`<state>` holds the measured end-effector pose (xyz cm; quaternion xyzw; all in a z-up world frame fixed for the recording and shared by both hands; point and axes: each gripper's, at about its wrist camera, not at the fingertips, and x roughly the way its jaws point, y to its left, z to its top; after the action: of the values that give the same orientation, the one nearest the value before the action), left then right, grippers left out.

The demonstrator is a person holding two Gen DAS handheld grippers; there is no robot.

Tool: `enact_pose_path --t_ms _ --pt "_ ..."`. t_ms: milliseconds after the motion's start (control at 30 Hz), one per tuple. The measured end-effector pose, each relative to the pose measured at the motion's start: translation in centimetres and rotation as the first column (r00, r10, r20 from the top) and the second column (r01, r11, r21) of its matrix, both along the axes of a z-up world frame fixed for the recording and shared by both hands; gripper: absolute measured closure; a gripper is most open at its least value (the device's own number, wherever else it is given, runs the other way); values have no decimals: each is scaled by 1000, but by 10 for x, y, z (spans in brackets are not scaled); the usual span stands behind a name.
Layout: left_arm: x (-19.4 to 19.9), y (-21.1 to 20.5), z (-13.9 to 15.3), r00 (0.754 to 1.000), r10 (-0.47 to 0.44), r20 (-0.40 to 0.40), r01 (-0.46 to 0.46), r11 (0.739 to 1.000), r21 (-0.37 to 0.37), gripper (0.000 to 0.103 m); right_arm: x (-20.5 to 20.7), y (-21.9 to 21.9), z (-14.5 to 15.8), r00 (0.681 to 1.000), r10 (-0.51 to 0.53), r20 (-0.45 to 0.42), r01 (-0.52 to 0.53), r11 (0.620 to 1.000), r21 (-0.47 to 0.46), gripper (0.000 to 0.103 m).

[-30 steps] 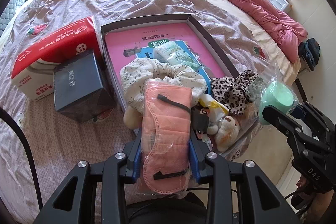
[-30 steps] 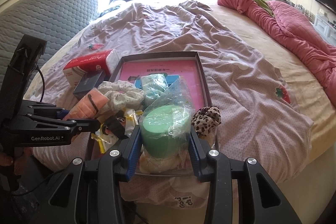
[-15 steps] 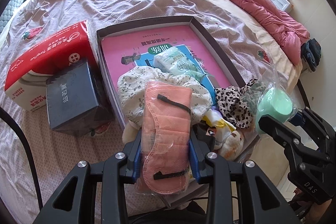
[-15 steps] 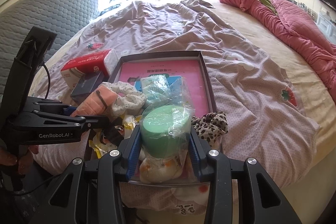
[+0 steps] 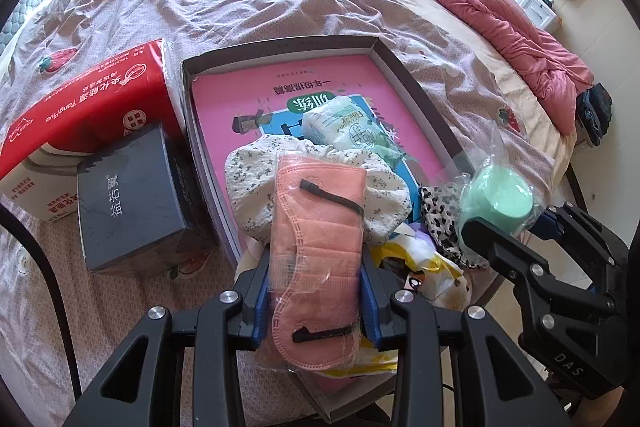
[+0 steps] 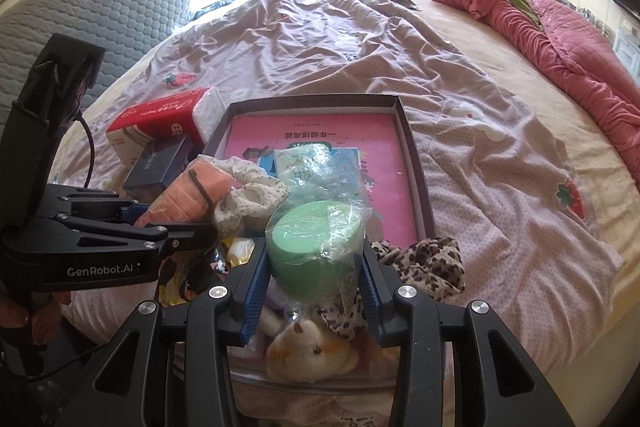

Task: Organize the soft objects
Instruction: 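Lower the mask packet with left tool while right tool lowers the green item into the tray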

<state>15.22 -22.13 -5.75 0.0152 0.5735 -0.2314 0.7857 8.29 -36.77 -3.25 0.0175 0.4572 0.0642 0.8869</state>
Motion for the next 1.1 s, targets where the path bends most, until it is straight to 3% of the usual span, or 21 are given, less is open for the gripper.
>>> enact_pose_path --t_ms 433,1100 --pt "6 -2 -8 1000 -10 -13 10 1000 -9 66 34 2 -21 999 3 -33 -3 1000 -23 60" --pt "11 -3 -9 999 -23 -26 21 998 -60 66 47 10 -39 997 25 -79 -25 1000 -5 59"
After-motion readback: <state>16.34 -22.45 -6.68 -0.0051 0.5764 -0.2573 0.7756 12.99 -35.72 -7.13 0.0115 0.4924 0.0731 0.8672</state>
